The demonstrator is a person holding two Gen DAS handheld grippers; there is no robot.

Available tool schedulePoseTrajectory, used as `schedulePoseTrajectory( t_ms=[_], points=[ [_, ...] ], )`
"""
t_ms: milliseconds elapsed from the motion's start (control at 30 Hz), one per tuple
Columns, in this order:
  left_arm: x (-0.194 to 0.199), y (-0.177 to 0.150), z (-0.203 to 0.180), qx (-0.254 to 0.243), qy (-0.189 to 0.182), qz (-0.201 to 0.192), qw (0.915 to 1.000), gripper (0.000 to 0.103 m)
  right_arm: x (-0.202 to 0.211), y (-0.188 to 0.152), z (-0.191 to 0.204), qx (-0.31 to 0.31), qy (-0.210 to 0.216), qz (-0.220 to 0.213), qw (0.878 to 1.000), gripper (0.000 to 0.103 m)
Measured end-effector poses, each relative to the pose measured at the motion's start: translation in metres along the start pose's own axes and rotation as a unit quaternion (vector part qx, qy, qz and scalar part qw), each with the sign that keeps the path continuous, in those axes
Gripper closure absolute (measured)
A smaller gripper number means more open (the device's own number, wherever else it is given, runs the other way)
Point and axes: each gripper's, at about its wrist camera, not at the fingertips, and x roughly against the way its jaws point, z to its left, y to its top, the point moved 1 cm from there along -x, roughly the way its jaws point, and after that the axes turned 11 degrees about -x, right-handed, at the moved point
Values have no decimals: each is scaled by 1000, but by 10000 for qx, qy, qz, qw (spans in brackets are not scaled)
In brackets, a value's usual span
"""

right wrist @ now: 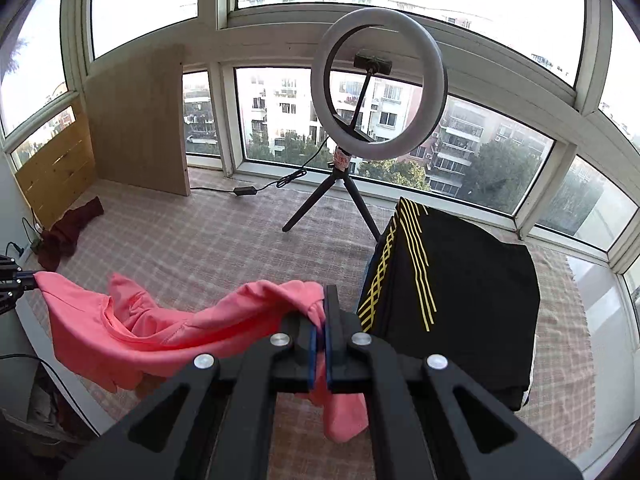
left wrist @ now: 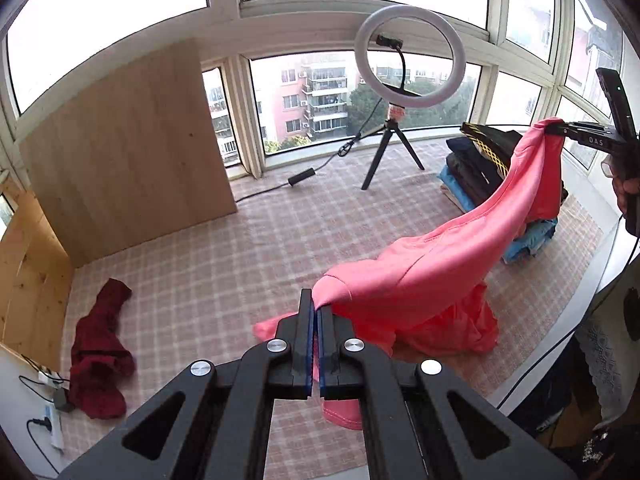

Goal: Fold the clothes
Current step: 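Lift the pink shirt high with both grippers and shake it out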

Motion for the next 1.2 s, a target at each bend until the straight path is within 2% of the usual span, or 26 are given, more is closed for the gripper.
schedulePoseTrajectory(
  t_ms=[100, 233, 300, 467, 667, 800, 900, 1033, 1200],
  points=[
    [82, 34, 71, -71, 737, -737, 9945, 102, 58, 36, 47, 131, 82, -674, 9976, 101],
    [176, 53, 123, -298, 1304, -1541, 9790, 102, 143, 65, 117, 373, 45, -1582, 9867, 101],
    [211, 56, 142, -397, 1418, -1827, 9721, 102, 184, 72, 151, 495, -29, -1991, 9787, 101],
    [262, 51, 177, -586, 1411, -2251, 9623, 102, 246, 66, 218, 591, -274, -2570, 9642, 101],
    [289, 48, 195, -915, 1587, -2461, 9518, 102, 275, 63, 261, 710, -648, -2772, 9560, 101],
    [273, 59, 206, -947, 1747, -2349, 9515, 102, 268, 75, 271, 767, -748, -2750, 9555, 101],
    [238, 69, 220, -873, 1768, -2070, 9583, 102, 238, 89, 270, 784, -732, -2597, 9597, 101],
    [155, 89, 239, -821, 1730, -1463, 9705, 102, 157, 111, 256, 785, -644, -2137, 9716, 101],
    [7, 95, 264, -606, 1479, -491, 9859, 102, 7, 133, 236, 785, -708, -1210, 9870, 101]
  ],
)
